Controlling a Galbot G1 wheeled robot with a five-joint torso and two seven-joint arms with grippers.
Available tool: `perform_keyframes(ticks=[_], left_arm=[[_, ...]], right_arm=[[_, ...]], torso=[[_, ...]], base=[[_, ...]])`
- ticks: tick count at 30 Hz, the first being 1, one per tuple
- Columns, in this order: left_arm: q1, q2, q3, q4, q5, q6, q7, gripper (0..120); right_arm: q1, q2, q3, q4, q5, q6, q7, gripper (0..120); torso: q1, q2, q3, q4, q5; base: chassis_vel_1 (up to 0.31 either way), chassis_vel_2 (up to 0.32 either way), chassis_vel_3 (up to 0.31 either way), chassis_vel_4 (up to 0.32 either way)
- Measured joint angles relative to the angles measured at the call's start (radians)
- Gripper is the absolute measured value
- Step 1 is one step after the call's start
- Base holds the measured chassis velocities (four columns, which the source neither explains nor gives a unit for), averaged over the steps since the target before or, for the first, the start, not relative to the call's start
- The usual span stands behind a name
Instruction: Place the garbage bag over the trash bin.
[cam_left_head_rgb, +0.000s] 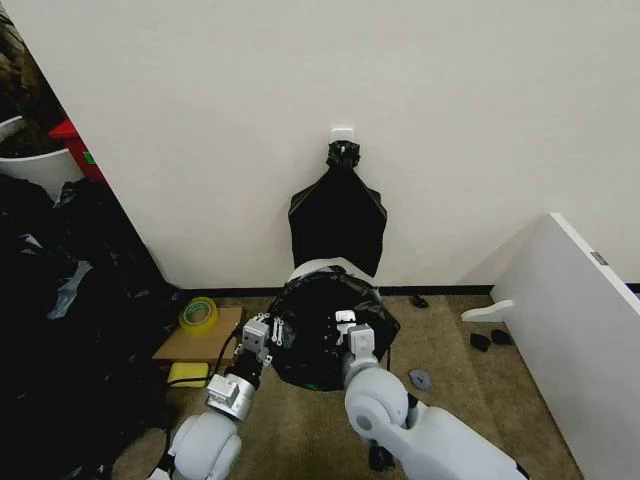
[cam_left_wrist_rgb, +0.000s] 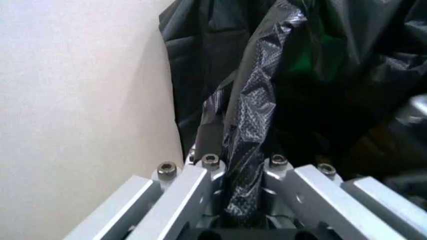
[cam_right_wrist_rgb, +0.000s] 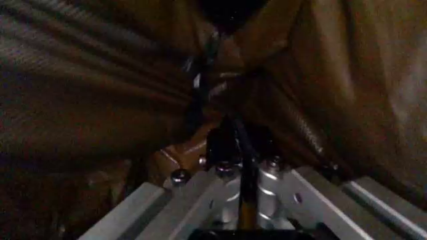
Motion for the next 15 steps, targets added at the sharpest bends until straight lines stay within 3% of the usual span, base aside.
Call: perform_keyframes(ticks=[5,10,13,15], left_arm=[[-0.003,-0.002,-0.006,0.009,0.001,-0.005,0.000,2],[-0.015,-0.001,-0.014,0.028,-0.007,-0.008,-0.001,2],[-0.018,-0.001,-0.013,0.033,-0.008,-0.008,-0.001,2],[-0.019,-0.001,-0.010,0.034,-0.008,-0.009,-0.001,2]], right_arm=[[-0.005,0.000,0.000,-0.027,-0.136,0.103,-0.083,0],[-0.056,-0.036,-0.007,0.038,-0.212,0.205,-0.171,0],[-0.072,-0.048,-0.021,0.082,-0.179,0.198,-0.166,0],[-0.076,-0.051,-0.041,0.130,-0.072,0.124,-0.104,0]], torso=[[0.000,0.000,0.000,0.0001,0.0000],[0.000,0.000,0.000,0.0000,0.0000],[0.000,0.000,0.000,-0.0002,-0.0001],[0.000,0.000,0.000,0.0000,0.0000]], base=[[0.000,0.000,0.000,0.000],[0.000,0.000,0.000,0.000],[0.000,0.000,0.000,0.000],[0.000,0.000,0.000,0.000]])
